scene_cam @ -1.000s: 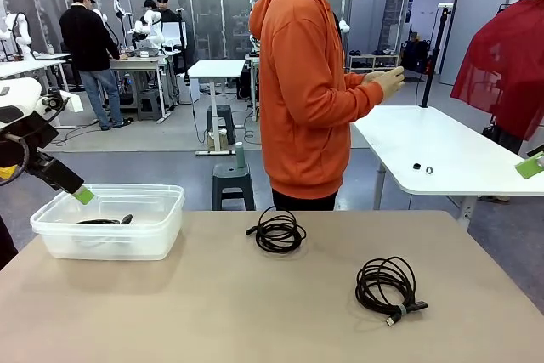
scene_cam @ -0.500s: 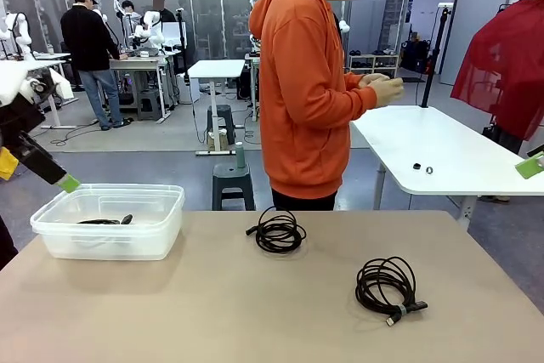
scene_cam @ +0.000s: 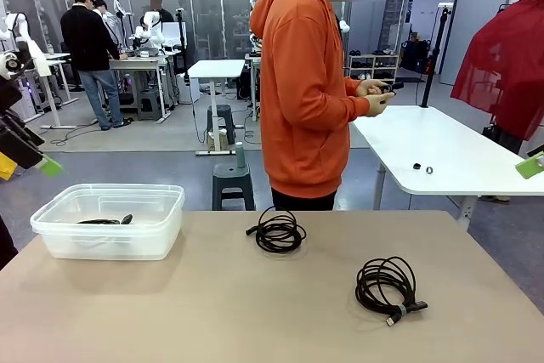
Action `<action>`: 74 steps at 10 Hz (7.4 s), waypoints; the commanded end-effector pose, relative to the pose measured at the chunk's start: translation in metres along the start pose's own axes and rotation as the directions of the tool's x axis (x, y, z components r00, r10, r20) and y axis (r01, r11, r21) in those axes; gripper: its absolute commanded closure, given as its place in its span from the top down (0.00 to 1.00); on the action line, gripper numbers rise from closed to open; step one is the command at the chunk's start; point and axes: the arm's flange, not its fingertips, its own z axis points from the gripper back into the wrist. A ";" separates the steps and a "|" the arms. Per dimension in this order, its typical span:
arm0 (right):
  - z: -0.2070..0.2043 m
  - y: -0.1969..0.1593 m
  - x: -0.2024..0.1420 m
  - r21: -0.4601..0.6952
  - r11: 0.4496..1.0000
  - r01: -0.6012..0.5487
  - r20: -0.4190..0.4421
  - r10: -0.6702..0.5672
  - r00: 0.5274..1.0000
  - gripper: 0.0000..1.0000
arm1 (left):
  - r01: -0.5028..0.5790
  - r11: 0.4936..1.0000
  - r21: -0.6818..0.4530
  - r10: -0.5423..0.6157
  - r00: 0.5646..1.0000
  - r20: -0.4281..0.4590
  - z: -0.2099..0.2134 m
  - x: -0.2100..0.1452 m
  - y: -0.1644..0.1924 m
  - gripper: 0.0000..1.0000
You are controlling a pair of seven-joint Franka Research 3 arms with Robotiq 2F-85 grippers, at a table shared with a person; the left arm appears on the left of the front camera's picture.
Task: Organize and store the cables.
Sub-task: Place the Power Cable into the Organizing box.
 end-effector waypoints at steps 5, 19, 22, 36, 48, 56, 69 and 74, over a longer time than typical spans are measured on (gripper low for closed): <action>0.000 0.000 -0.001 0.011 1.000 -0.012 0.008 0.012 1.000 1.00 | -0.006 1.000 0.009 0.006 1.000 -0.004 0.000 0.004 -0.004 1.00; 0.000 0.000 -0.001 0.011 1.000 -0.012 0.008 0.012 1.000 1.00 | -0.006 1.000 0.009 0.006 1.000 -0.004 0.000 0.004 -0.004 1.00; 0.000 0.000 -0.001 0.011 1.000 -0.012 0.008 0.012 1.000 1.00 | -0.006 1.000 0.009 0.006 1.000 -0.004 0.000 0.004 -0.004 1.00; 0.000 0.000 -0.001 0.011 1.000 -0.012 0.008 0.012 1.000 1.00 | -0.006 1.000 0.009 0.006 1.000 -0.004 0.000 0.004 -0.004 1.00; 0.000 0.000 -0.001 0.011 1.000 -0.012 0.008 0.012 1.000 1.00 | -0.006 1.000 0.009 0.006 1.000 -0.004 0.000 0.004 -0.004 1.00; 0.000 0.000 -0.001 0.011 1.000 -0.012 0.008 0.012 1.000 1.00 | -0.006 1.000 0.009 0.006 1.000 -0.004 0.000 0.004 -0.004 1.00; 0.000 0.000 -0.001 0.011 1.000 -0.012 0.008 0.012 1.000 1.00 | -0.006 1.000 0.009 0.006 1.000 -0.004 0.000 0.004 -0.004 1.00; 0.000 0.000 -0.001 0.011 1.000 -0.012 0.008 0.012 1.000 1.00 | -0.006 1.000 0.009 0.006 1.000 -0.004 0.000 0.004 -0.004 1.00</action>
